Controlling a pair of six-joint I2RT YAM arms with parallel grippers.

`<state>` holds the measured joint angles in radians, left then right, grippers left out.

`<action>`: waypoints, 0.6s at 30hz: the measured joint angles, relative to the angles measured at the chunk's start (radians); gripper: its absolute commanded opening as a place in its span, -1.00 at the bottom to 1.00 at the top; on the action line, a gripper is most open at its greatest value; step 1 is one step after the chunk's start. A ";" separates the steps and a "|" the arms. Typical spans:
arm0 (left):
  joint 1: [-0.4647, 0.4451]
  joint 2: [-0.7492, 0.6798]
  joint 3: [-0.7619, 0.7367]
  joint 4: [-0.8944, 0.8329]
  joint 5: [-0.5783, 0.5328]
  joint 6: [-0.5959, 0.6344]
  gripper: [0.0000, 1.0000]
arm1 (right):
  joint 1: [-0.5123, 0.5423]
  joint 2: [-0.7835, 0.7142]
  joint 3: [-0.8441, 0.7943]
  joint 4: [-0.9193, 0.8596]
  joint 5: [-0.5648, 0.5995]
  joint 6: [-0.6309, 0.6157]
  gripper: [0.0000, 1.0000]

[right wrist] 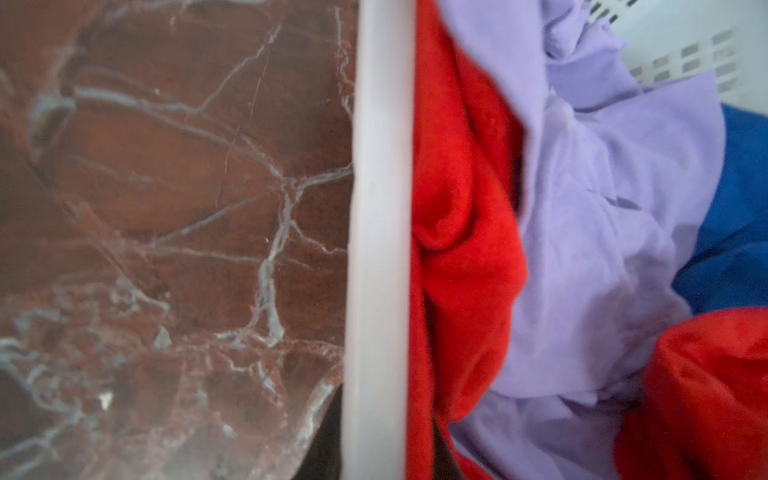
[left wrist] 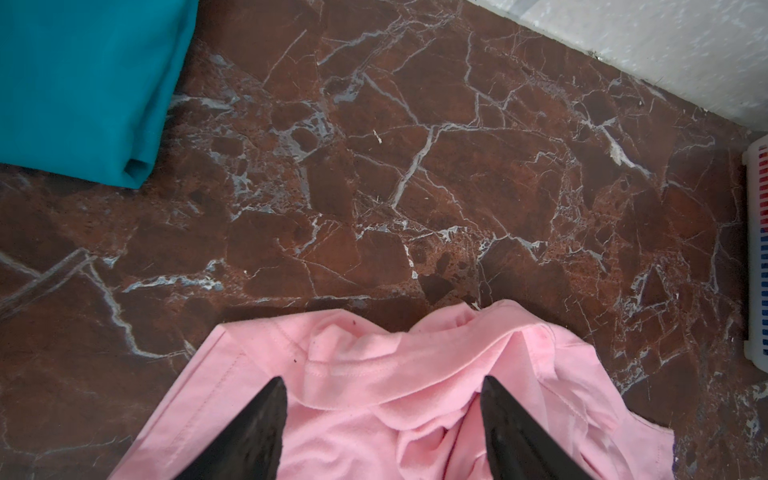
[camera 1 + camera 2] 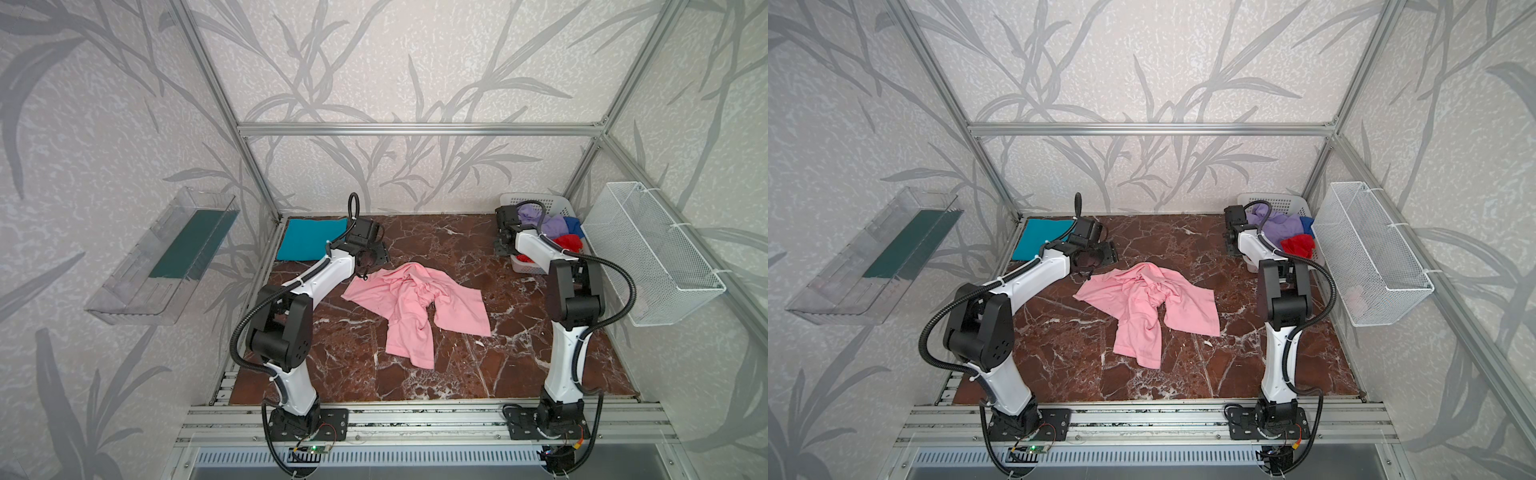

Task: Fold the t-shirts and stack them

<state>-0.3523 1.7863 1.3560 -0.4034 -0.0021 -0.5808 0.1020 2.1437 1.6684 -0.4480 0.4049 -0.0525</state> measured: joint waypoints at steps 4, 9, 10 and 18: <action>-0.012 0.005 0.009 -0.018 -0.001 -0.006 0.67 | 0.002 0.002 -0.002 0.015 -0.031 0.010 0.27; -0.036 0.005 0.039 -0.040 -0.011 -0.007 0.97 | 0.029 -0.038 -0.061 0.032 -0.030 0.026 0.42; -0.043 0.005 0.048 -0.051 -0.016 -0.009 0.99 | 0.039 -0.062 -0.090 0.034 -0.020 0.035 0.44; -0.108 -0.043 0.009 -0.084 -0.056 -0.004 0.97 | 0.219 -0.377 -0.362 0.092 0.028 0.082 0.52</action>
<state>-0.4599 1.7435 1.3651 -0.4870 -0.0578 -0.5846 0.3210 1.7668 1.3064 -0.3565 0.4328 0.0296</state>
